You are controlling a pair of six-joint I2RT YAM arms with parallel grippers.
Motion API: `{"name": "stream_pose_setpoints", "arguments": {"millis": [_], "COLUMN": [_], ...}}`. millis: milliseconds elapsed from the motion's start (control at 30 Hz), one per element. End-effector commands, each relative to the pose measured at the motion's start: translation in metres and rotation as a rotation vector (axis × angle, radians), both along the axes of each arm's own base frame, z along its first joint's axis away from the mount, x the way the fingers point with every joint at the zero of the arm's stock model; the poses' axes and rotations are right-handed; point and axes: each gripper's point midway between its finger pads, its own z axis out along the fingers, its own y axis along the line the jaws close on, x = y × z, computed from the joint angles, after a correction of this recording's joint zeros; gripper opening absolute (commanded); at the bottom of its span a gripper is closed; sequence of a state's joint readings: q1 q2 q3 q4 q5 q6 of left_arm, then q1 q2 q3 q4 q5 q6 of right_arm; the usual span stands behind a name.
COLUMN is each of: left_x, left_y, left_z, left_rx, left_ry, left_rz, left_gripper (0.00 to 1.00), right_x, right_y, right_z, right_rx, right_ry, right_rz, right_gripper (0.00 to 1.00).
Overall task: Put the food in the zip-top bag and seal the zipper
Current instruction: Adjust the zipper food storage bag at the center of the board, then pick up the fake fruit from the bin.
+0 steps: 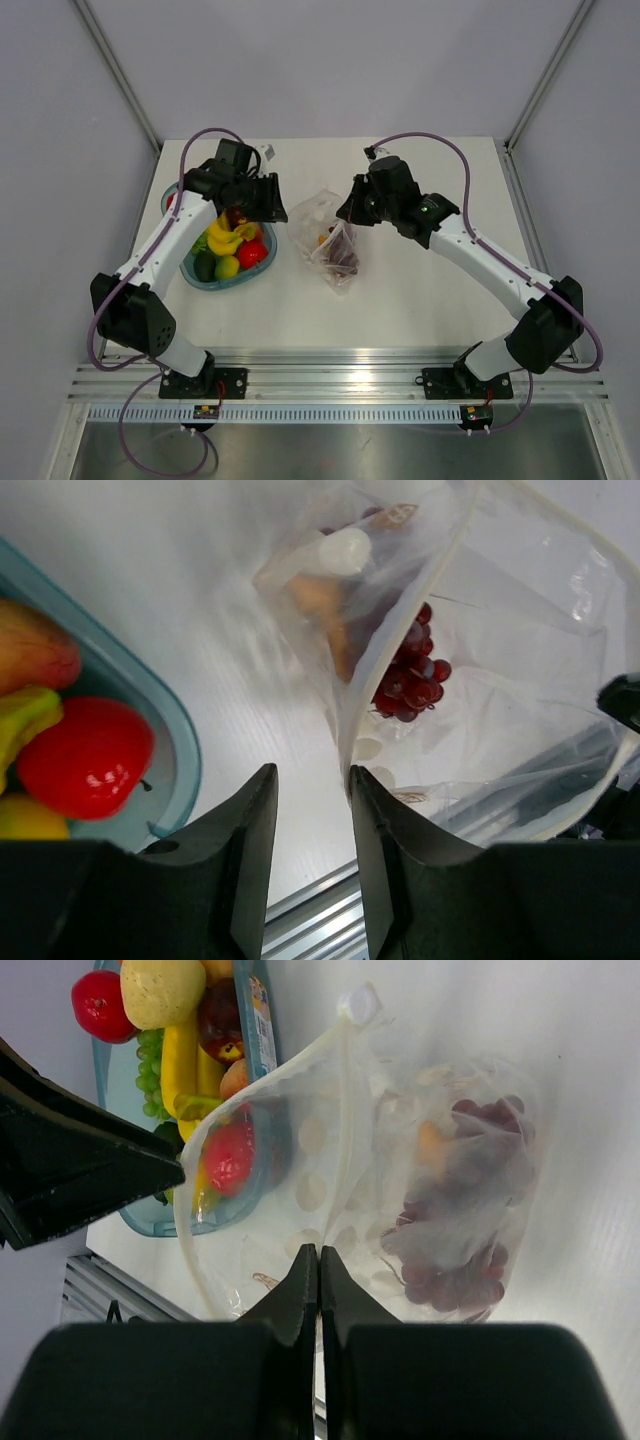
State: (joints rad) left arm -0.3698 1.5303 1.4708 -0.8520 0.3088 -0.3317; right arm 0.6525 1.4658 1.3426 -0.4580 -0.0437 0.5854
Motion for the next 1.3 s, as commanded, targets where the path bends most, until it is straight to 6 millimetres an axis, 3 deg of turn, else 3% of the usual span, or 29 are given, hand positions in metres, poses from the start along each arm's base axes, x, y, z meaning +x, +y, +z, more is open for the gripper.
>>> {"name": "stream_pose_setpoints", "arguments": {"millis": [0, 33, 67, 133, 200, 233, 300, 333, 433, 567, 633, 733, 933, 1267], "left_x": [0.012, 0.013, 0.017, 0.022, 0.030, 0.034, 0.045, 0.052, 0.069, 0.098, 0.109, 0.122, 0.145, 0.158], "left_y": [0.039, 0.044, 0.062, 0.078, 0.102, 0.111, 0.126, 0.137, 0.160, 0.186, 0.192, 0.199, 0.201, 0.201], "left_z": [0.022, 0.022, 0.027, 0.023, 0.019, 0.016, 0.010, 0.010, 0.001, -0.005, -0.018, -0.017, -0.029, -0.058], "left_rx": [0.010, -0.014, -0.025, -0.023, -0.001, 0.024, 0.039, 0.072, 0.161, 0.262, 0.300, 0.332, 0.357, 0.376], "left_ry": [-0.065, -0.059, -0.071, -0.070, -0.065, -0.068, -0.064, -0.080, -0.084, -0.102, -0.085, -0.100, -0.106, -0.056], "left_rz": [0.083, 0.091, 0.146, 0.204, 0.295, 0.334, 0.400, 0.442, 0.534, 0.613, 0.622, 0.642, 0.614, 0.580], "left_gripper": [0.38, 0.38, 0.38, 0.52, 0.54, 0.65, 0.73, 0.87, 0.99, 0.99, 0.99, 0.99, 0.99, 0.99], "right_x": [0.008, 0.008, 0.007, 0.006, 0.004, 0.004, 0.002, 0.002, -0.001, -0.003, -0.003, -0.003, 0.000, 0.001], "right_y": [0.018, 0.018, 0.019, 0.019, 0.020, 0.020, 0.022, 0.023, 0.024, 0.023, 0.022, 0.023, 0.025, 0.028], "right_z": [0.031, 0.031, 0.031, 0.031, 0.033, 0.034, 0.037, 0.037, 0.038, 0.039, 0.040, 0.038, 0.033, 0.029], "right_rx": [0.083, 0.083, 0.084, 0.085, 0.089, 0.090, 0.096, 0.096, 0.096, 0.096, 0.095, 0.090, 0.080, 0.072], "right_ry": [-0.064, -0.066, -0.065, -0.067, -0.069, -0.073, -0.076, -0.076, -0.079, -0.083, -0.086, -0.085, -0.075, -0.069], "right_rz": [0.021, 0.023, 0.027, 0.033, 0.040, 0.044, 0.057, 0.061, 0.073, 0.078, 0.079, 0.083, 0.090, 0.101], "right_gripper": [0.00, 0.00, 0.00, 0.00, 0.00, 0.00, 0.00, 0.00, 0.00, 0.00, 0.00, 0.00, 0.00, 0.00]}}
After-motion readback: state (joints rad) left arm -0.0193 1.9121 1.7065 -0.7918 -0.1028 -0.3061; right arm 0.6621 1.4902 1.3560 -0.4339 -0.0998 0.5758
